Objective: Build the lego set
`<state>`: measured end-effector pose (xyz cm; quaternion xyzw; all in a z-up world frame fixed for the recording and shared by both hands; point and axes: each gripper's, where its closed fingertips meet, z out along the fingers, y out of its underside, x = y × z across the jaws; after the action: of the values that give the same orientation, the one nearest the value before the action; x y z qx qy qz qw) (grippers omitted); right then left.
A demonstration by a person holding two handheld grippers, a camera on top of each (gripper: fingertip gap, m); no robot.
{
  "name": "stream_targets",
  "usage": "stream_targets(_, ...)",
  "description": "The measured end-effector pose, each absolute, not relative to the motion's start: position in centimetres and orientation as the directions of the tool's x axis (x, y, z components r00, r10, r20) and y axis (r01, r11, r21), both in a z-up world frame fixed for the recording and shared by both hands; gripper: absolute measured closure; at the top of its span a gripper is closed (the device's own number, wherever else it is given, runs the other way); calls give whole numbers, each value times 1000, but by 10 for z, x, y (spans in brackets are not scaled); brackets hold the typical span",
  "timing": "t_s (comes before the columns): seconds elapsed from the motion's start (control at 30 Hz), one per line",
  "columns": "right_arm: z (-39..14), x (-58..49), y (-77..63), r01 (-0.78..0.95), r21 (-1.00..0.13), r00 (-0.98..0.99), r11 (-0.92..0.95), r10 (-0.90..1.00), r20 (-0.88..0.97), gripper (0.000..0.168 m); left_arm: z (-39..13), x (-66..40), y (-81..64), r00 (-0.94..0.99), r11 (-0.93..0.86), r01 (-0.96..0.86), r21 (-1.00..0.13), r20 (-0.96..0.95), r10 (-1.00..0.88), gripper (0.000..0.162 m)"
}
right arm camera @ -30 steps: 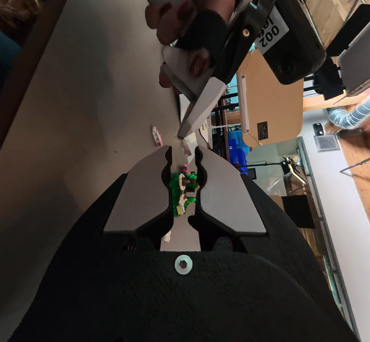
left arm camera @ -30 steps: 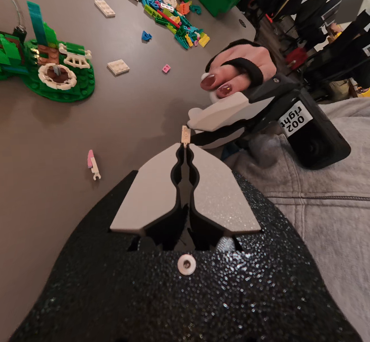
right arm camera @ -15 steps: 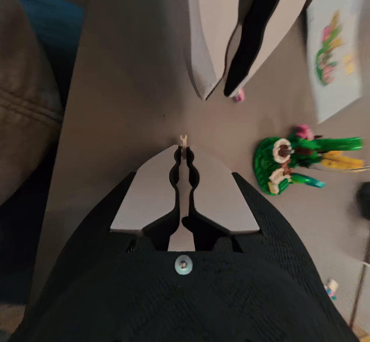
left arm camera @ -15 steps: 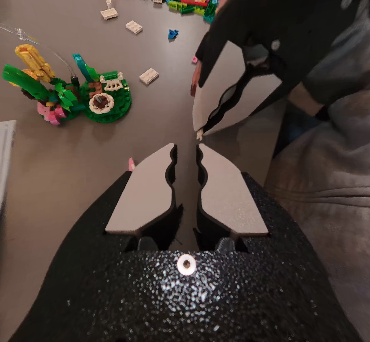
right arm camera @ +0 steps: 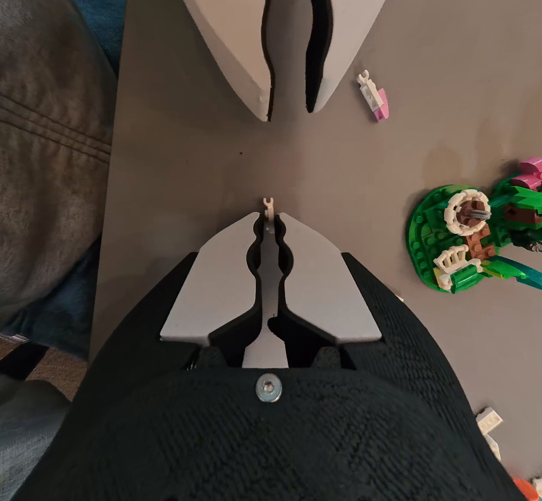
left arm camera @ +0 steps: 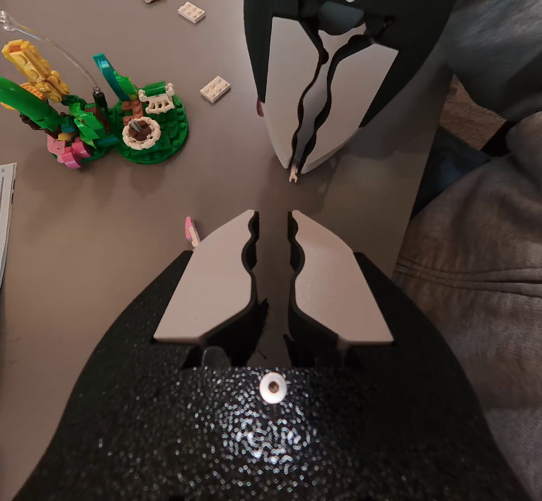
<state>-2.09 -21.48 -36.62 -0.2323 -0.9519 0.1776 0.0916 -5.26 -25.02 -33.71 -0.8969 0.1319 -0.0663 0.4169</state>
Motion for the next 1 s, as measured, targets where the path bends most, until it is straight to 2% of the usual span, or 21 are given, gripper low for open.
stream_targets(0.2, -366, -22, -214, 416, -389, -868, 822, 486, 98, 160, -340, -50, -249, 954, -619, -180, -765, 16, -298, 144)
stream_targets(0.33, -361, -17, -206, 426, -388, -860, 817, 499, 107, 150, -339, -51, -250, 956, -617, -189, -764, 1, -295, 144)
stream_targets(0.5, -315, -4, -154, 510, -590, -708, 625, 696, 125, 144, -335, -58, -258, 949, -588, -241, -772, -62, -308, 152)
stream_targets(0.53, -312, 1, -139, 535, -594, -669, 601, 730, 136, 143, -335, -59, -258, 950, -585, -238, -776, -61, -306, 152)
stream_targets(0.63, -328, 16, -107, 599, -512, -633, 616, 755, 169, 137, -336, -57, -255, 950, -581, -218, -784, -34, -310, 151)
stream_targets(0.73, -349, 20, -100, 632, -499, -635, 593, 765, 104, 136, -338, -54, -253, 946, -582, -238, -777, -50, -321, 150)
stream_targets(1.0, -365, 11, -92, 669, -510, -597, 541, 799, 65, 148, -335, -54, -252, 947, -559, -246, -792, -75, -311, 149)
